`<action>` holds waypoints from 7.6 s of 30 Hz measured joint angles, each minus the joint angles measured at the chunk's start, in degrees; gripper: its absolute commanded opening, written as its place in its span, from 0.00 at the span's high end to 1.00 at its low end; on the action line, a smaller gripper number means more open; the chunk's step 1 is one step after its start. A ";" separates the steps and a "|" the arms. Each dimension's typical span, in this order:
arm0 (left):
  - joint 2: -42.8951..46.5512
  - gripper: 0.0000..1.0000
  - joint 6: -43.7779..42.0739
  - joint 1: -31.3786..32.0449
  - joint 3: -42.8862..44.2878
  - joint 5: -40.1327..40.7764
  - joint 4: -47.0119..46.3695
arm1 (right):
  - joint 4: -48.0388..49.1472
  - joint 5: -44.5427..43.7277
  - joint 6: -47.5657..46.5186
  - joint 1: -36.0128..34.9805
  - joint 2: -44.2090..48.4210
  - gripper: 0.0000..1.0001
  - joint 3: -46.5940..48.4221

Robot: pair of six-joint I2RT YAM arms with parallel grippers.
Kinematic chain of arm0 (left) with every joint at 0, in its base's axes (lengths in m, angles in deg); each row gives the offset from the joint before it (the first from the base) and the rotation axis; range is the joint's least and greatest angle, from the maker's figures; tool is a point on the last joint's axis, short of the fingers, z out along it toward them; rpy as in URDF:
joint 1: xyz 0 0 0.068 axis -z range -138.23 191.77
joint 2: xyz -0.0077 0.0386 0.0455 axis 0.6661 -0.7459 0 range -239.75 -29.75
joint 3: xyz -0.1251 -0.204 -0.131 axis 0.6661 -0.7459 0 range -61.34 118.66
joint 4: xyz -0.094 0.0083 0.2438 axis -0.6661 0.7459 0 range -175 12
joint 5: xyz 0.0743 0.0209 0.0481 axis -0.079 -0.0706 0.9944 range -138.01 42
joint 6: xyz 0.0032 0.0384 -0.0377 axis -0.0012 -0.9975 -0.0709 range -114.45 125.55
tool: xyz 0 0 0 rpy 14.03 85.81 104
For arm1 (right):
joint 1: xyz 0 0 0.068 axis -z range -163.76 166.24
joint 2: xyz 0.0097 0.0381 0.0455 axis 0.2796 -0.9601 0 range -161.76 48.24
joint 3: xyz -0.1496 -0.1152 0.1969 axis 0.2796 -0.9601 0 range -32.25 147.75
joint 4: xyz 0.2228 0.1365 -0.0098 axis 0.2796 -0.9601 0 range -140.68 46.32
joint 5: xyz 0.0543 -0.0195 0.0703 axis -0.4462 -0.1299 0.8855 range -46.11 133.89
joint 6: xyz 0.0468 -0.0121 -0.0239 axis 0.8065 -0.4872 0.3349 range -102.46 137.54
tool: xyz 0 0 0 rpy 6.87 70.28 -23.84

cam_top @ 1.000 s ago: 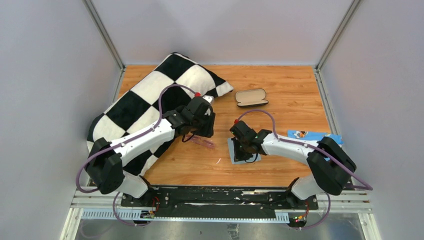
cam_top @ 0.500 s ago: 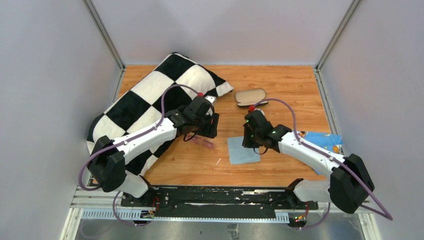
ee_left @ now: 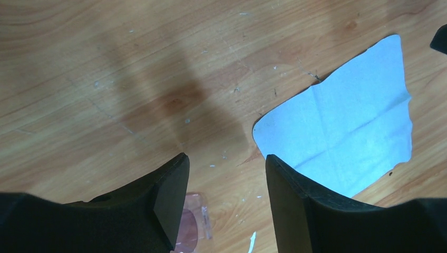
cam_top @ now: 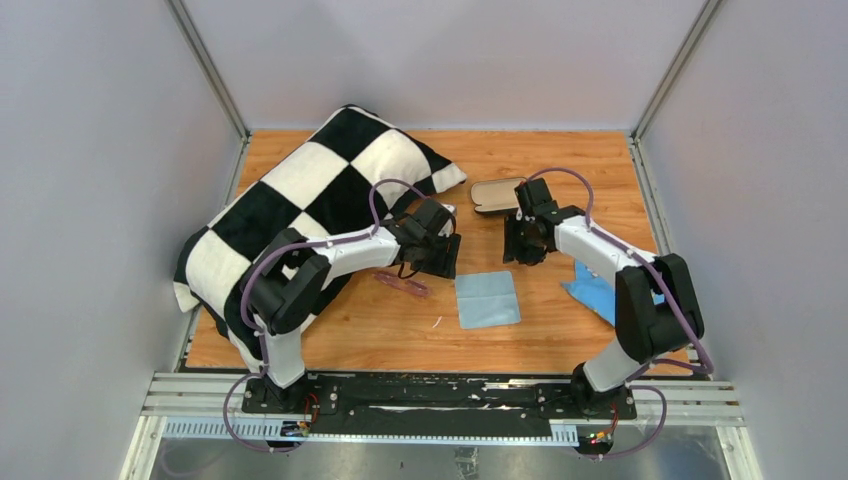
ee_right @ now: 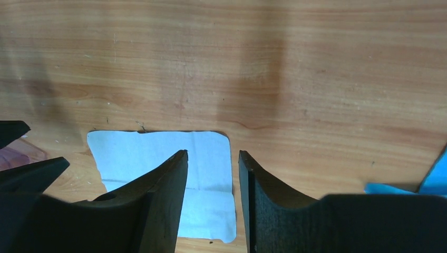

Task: Organize the sunglasses
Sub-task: Adjust the glasses cleaning cloth at the center of the board, then fold the glasses cleaning cloth at the center of the board.

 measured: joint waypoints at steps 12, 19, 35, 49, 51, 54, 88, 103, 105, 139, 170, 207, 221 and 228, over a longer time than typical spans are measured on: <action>-1.75 0.53 4.63 0.46 -0.79 -2.91 -4.50 | -0.20 3.39 -2.12 0.02 -3.58 0.64 -0.55; -3.37 0.60 5.70 0.81 -0.70 -3.74 -5.68 | 0.00 4.13 -2.16 0.02 -3.58 0.64 -2.40; -5.88 1.00 7.54 1.68 1.03 -4.22 -6.75 | 0.94 4.02 -2.49 0.02 -5.33 0.69 -2.54; -6.29 1.00 7.15 1.75 2.16 -4.83 -5.40 | 1.18 2.23 -4.02 0.00 -7.15 0.75 -0.74; -6.32 1.00 7.15 1.75 2.19 -5.01 -5.33 | 1.40 2.27 -4.24 0.00 -7.39 0.79 -0.59; -6.32 1.00 7.17 1.75 2.19 -5.07 -5.35 | 2.01 2.34 -4.46 0.00 -7.63 0.84 -0.55; -3.72 1.00 5.86 3.54 2.51 -6.25 -2.32 | 2.62 3.41 -3.23 -0.09 -0.48 0.62 -3.58; -4.00 1.00 4.85 3.56 4.26 -5.88 -0.57 | 3.54 2.47 -4.37 -1.97 -7.76 0.75 -0.20; -4.04 1.00 4.76 3.54 4.68 -5.90 -0.50 | 3.56 2.27 -4.50 -2.03 -7.76 0.76 -0.20; -5.86 1.00 1.60 3.28 6.95 -6.86 2.14 | 1.57 1.62 -4.83 -3.32 -1.90 1.00 -1.07; 0.24 1.00 2.56 8.98 0.22 -7.82 0.90 | 0.57 2.36 -3.08 -4.20 10.08 1.00 -12.26; 0.70 1.00 4.63 10.19 -3.08 -8.96 -1.88 | -0.33 3.41 -1.55 -5.79 14.93 1.00 -19.54; 1.75 0.64 5.73 10.21 -4.35 -7.65 -0.79 | -1.05 3.41 -0.90 -5.86 16.70 0.72 -19.52; 7.19 0.65 6.19 10.21 -4.63 -7.15 -0.42 | -2.64 3.54 0.04 -5.86 20.52 0.73 -16.98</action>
